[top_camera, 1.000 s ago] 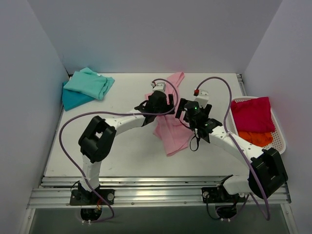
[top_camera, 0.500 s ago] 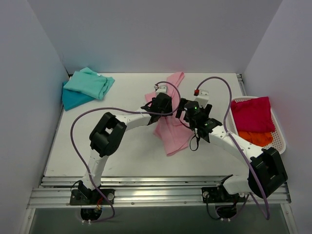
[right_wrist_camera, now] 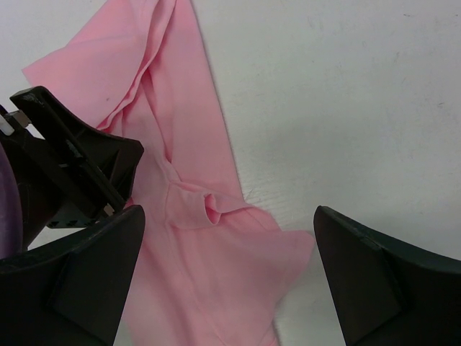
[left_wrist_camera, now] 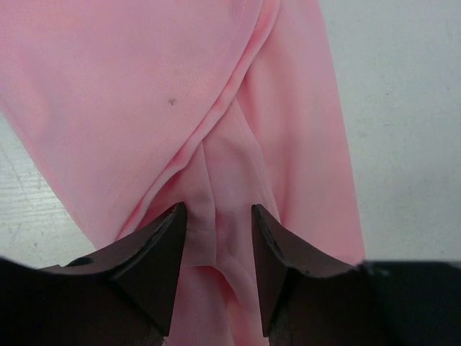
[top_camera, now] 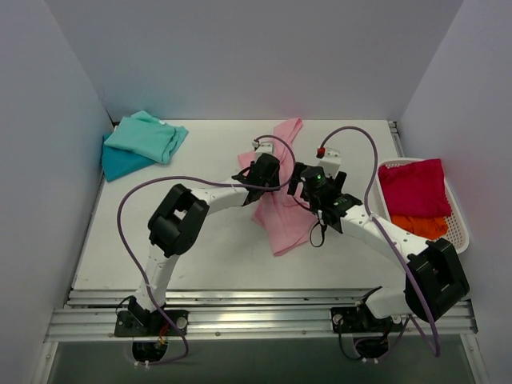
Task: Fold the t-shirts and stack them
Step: Flatten out the tshirt
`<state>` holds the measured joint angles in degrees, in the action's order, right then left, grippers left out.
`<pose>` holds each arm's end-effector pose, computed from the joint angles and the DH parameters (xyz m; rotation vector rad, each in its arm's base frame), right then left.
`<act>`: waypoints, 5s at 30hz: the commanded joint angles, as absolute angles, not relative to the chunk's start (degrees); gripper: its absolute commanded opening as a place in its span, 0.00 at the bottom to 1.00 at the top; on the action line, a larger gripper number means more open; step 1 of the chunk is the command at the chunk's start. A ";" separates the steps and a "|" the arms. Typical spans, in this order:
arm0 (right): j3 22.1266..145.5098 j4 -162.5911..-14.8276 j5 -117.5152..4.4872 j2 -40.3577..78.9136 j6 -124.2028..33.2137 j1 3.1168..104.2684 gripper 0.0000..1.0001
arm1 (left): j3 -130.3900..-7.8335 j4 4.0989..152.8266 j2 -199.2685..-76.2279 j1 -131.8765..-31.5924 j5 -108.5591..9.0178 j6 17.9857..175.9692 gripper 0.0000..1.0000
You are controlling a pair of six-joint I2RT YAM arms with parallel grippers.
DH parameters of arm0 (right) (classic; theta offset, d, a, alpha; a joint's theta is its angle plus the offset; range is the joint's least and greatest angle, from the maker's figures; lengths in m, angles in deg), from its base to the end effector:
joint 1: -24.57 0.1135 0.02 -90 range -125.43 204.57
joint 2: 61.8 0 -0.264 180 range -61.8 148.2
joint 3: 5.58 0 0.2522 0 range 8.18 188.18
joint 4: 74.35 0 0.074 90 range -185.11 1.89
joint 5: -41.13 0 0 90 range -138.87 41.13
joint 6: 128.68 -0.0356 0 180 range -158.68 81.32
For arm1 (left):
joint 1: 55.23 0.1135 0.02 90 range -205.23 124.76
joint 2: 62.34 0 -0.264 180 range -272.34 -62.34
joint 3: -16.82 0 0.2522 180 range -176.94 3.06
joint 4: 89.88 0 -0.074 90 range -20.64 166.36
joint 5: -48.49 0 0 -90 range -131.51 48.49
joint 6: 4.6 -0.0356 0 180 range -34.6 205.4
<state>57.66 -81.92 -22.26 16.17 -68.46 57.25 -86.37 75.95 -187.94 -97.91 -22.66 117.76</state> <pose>0.2668 0.1522 0.2674 0.2536 1.9099 0.2769 0.3705 -0.3260 0.1678 0.0148 2.1956 -0.3824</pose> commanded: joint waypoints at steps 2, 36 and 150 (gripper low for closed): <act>58.63 -81.26 -21.10 16.86 -68.65 57.52 1.00 | -88.70 76.45 -188.38 -98.13 -21.47 117.21 0.47; 59.77 -81.52 -19.87 19.41 -69.18 57.70 1.00 | -85.28 73.63 -181.09 -93.91 -21.82 116.95 0.02; 55.56 -81.08 -19.08 23.89 -74.28 62.36 1.00 | -72.09 83.30 -174.93 -85.91 -38.70 122.58 0.26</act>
<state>55.93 -81.44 -21.37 23.38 -73.84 61.80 -71.53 80.68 -176.01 -86.15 -38.59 122.30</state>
